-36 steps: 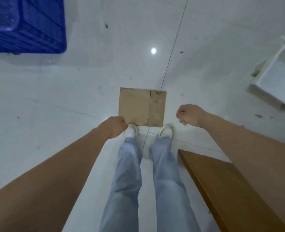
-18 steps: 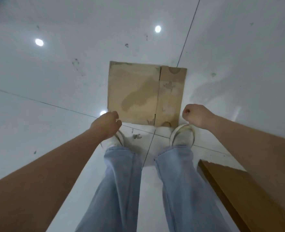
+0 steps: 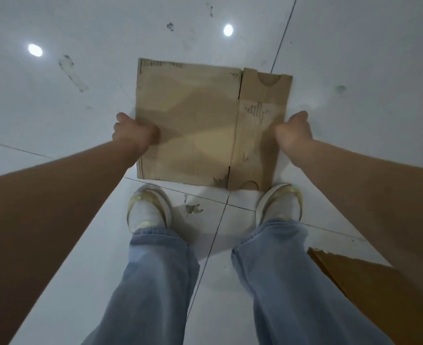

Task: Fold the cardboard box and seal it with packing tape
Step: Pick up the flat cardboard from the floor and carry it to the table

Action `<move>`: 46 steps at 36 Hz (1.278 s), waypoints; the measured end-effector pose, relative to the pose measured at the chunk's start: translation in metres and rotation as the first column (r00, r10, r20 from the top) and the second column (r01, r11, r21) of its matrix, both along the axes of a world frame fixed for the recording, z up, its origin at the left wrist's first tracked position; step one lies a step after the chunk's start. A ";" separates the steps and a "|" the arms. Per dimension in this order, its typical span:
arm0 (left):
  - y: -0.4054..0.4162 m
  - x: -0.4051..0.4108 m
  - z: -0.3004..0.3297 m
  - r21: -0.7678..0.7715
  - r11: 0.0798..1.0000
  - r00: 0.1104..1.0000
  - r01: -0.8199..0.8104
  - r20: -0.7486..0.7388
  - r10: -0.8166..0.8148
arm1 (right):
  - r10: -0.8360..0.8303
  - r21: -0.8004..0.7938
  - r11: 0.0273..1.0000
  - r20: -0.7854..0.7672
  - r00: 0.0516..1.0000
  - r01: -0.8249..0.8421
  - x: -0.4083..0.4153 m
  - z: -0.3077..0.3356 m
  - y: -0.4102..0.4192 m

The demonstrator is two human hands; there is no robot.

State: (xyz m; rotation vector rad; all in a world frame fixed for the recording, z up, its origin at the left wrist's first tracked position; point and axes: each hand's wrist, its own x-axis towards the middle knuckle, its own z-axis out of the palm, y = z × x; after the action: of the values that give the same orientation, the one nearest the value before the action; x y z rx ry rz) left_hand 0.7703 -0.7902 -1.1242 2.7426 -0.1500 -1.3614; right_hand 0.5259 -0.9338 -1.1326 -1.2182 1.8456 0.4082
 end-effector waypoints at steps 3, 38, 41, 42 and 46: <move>-0.002 0.002 -0.001 -0.070 0.993 0.992 -0.099 -0.089 0.093 | -0.166 0.036 0.985 0.012 0.986 0.166 0.003 -0.003 -0.004; -0.356 0.107 0.842 -0.670 0.677 0.952 0.306 0.240 -0.192 | -0.205 -0.207 0.883 0.636 0.744 0.420 0.056 0.843 -0.314; -0.378 0.100 0.967 -0.740 0.575 0.937 0.349 0.286 -0.201 | -0.109 -0.306 0.852 0.691 0.714 0.426 0.039 0.974 -0.325; -0.381 0.097 1.007 -0.760 0.538 0.931 0.365 0.299 -0.209 | -0.081 -0.345 0.830 0.704 0.705 0.439 0.032 1.015 -0.325; -0.380 0.076 1.155 -0.796 0.426 0.901 0.430 0.347 -0.262 | 0.018 -0.457 0.747 0.740 0.673 0.483 -0.001 1.158 -0.307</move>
State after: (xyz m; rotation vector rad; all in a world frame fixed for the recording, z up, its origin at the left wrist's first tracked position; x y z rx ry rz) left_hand 0.8463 -1.1703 0.0313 1.9418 -1.1448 -0.7157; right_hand 0.5251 -1.2405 0.0259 -1.2520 1.4137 -0.8388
